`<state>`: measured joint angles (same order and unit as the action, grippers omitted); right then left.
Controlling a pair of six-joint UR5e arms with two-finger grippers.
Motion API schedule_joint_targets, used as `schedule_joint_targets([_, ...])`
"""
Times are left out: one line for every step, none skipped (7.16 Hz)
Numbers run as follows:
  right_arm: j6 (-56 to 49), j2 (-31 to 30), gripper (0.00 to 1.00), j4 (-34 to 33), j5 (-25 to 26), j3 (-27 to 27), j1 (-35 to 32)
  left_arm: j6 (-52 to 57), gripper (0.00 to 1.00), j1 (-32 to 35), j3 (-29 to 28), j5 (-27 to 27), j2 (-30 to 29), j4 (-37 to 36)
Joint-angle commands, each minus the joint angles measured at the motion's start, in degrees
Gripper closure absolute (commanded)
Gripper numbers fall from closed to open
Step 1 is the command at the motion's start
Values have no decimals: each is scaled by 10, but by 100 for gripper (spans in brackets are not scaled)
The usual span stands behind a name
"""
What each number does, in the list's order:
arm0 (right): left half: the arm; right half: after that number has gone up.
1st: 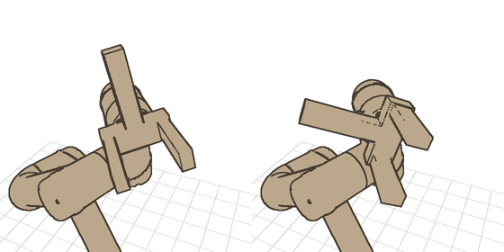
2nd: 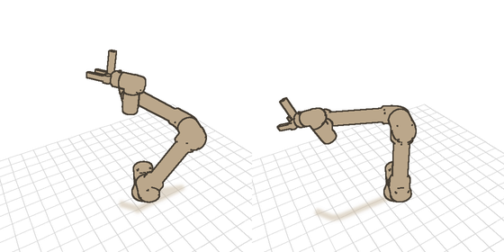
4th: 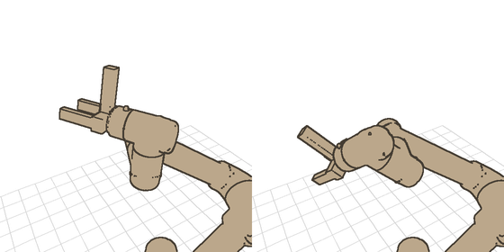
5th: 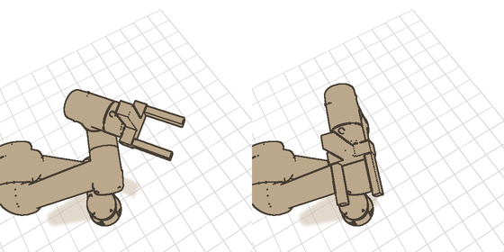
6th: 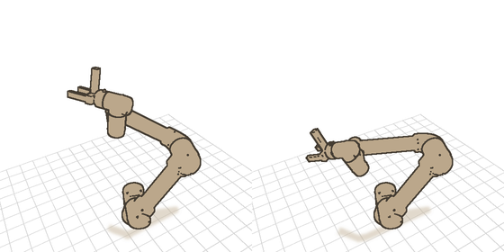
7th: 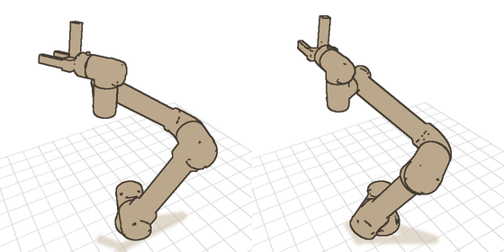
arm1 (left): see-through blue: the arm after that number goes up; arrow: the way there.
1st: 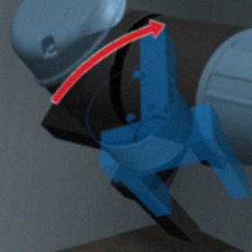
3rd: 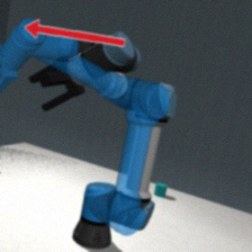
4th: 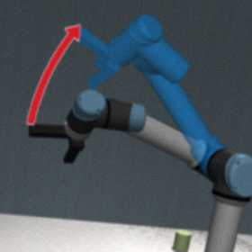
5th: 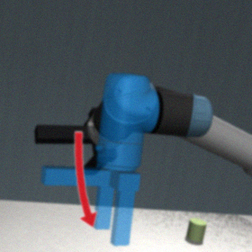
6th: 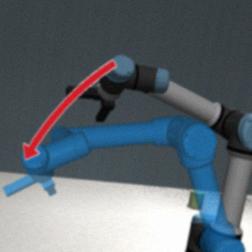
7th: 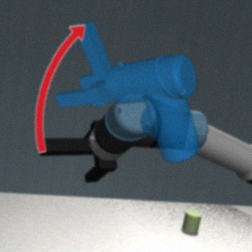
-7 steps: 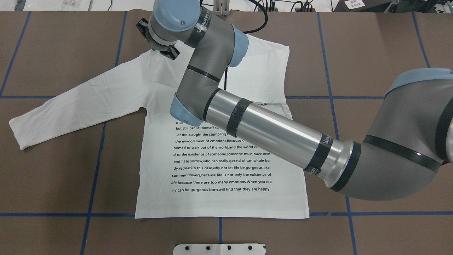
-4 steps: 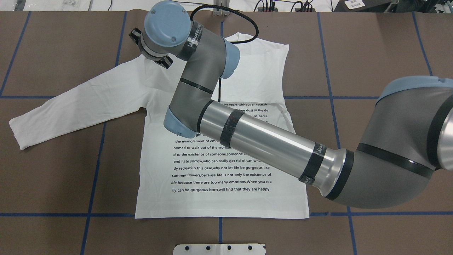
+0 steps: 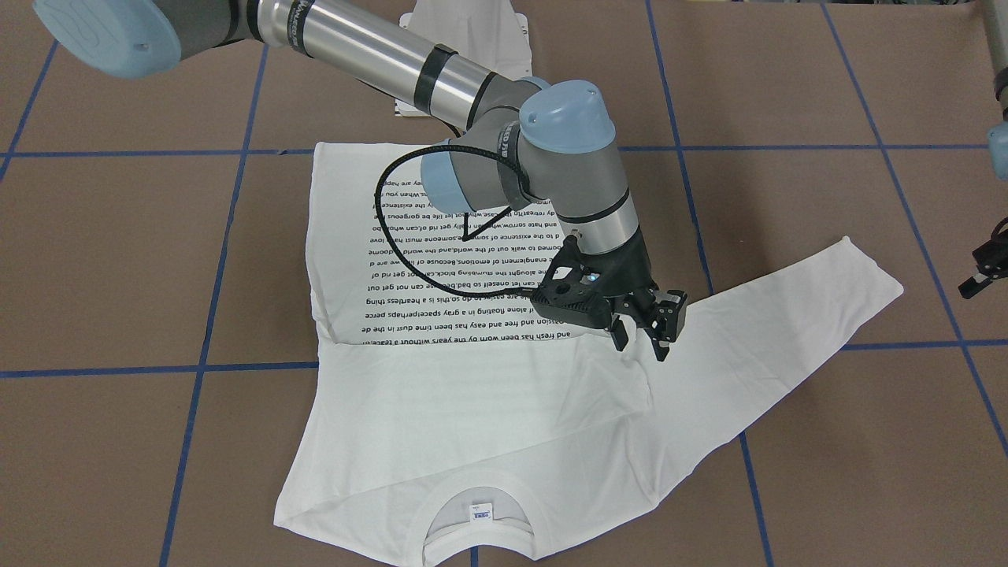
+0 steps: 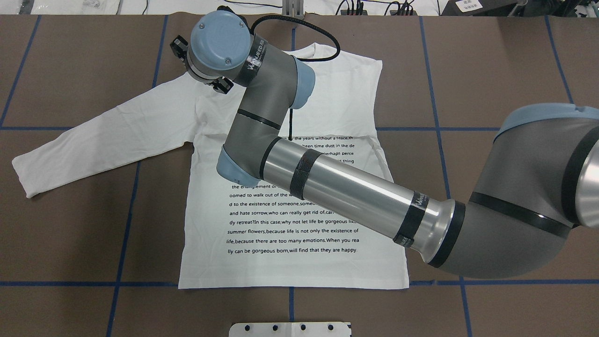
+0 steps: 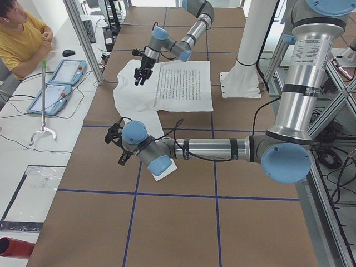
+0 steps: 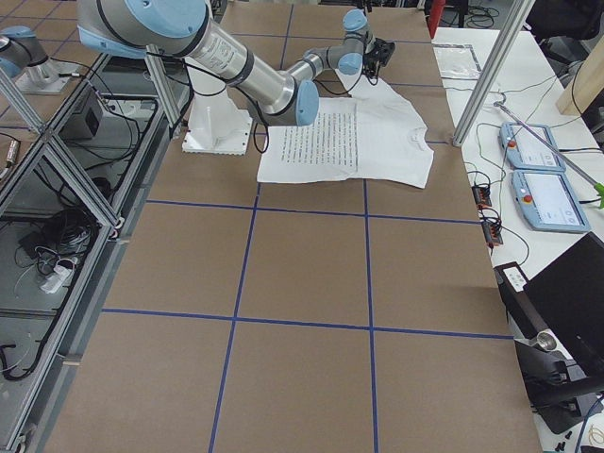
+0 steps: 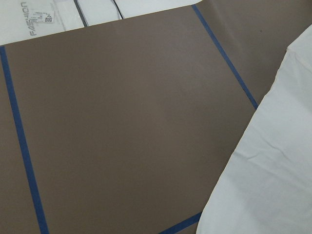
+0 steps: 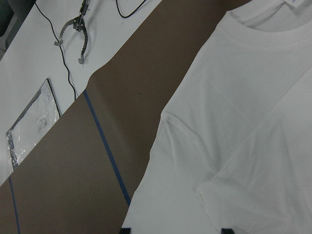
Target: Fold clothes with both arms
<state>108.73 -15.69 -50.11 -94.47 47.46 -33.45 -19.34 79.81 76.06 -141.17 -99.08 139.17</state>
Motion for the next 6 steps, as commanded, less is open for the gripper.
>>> schedule_joint_targets([20, -24, 1, -6, 1, 42, -7, -90, 3, -22, -35, 0, -1, -4])
schedule_joint_targets([19, -81, 1, -8, -15, 112, -29, -151, 10, -59, -55, 5, -8, -7])
schedule_joint_targets([16, -132, 1, -8, -58, 162, -62, -178, 14, -92, -57, 7, -3, -7])
schedule_joint_targets([10, -152, 1, -8, -72, 175, -75, -173, 17, -102, -65, 8, 11, -2])
schedule_joint_targets([-2, -160, 1, -6, -72, 179, -76, -163, 17, -102, -65, 12, 28, -1])
schedule_joint_targets([-1, -181, 1, -6, -73, 206, -74, -155, 18, -103, -67, 56, 32, -3])
